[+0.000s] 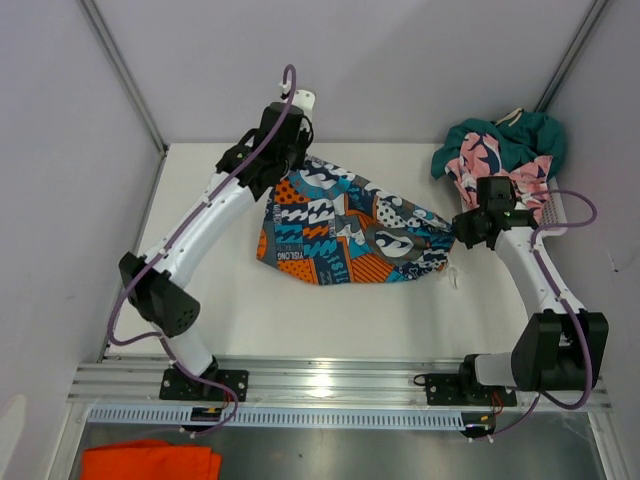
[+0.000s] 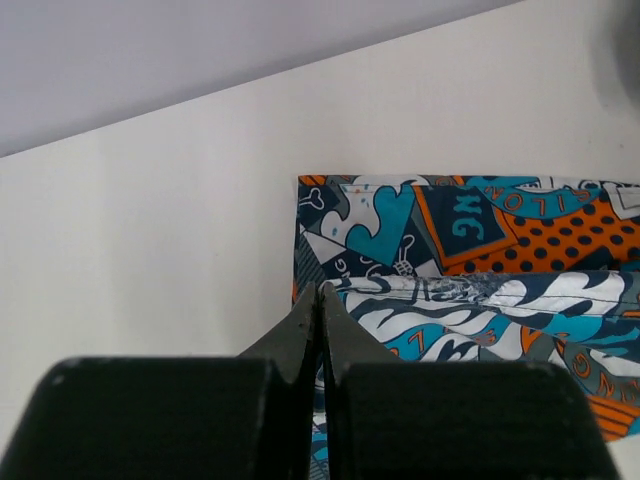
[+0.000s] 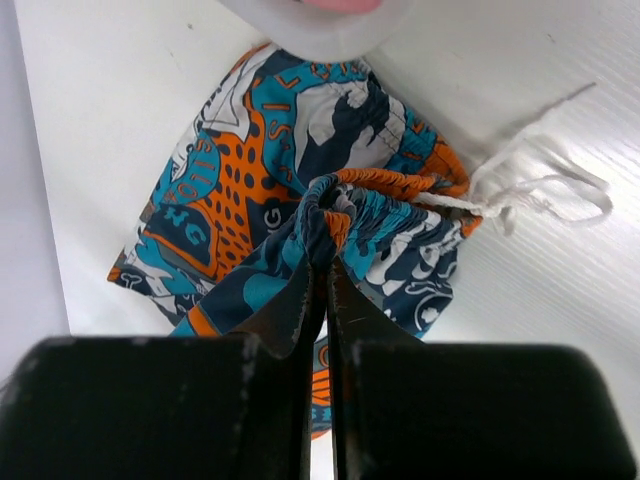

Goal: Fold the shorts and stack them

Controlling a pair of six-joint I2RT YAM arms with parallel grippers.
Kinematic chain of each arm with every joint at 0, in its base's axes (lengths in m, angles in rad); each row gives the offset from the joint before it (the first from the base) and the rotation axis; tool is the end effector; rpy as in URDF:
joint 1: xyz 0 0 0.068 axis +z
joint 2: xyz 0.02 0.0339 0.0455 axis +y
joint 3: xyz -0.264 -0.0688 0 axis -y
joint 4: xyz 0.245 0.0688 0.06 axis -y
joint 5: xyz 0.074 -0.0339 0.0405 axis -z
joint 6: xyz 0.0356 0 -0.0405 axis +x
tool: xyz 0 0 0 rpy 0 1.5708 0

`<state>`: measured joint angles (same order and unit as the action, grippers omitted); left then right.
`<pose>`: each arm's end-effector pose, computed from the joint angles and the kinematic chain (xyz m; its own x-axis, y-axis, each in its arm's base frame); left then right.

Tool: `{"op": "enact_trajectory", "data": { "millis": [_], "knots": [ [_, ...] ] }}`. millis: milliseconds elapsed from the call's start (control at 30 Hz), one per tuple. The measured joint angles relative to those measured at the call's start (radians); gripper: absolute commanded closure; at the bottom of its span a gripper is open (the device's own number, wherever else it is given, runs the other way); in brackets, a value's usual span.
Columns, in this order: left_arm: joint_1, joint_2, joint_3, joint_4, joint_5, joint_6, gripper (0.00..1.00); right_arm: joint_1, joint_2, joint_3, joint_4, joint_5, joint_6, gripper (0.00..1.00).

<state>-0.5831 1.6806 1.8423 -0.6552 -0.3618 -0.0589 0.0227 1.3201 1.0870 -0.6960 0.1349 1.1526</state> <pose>0.3204 -0.1963 0.4237 -0.4097 0.2043 -0.8890 0.2310 0.9661 0.1155 0.2722 0.0014 0.2835 -0.2723 0.8996 -0.3415 0.7554 0.4197 0.5032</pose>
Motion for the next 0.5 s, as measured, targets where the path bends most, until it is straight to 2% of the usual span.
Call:
{"op": "enact_trajectory", "data": {
  "millis": [267,500],
  "knots": [
    [0.064,0.199,0.143,0.018,0.015,0.000,1.00,-0.001,0.175,0.082,0.060,0.000,0.006,1.00],
    [0.121,0.299,0.231,0.013,0.056,-0.002,1.00,0.002,0.309,0.207,0.095,0.011,-0.002,1.00]
  ]
}}
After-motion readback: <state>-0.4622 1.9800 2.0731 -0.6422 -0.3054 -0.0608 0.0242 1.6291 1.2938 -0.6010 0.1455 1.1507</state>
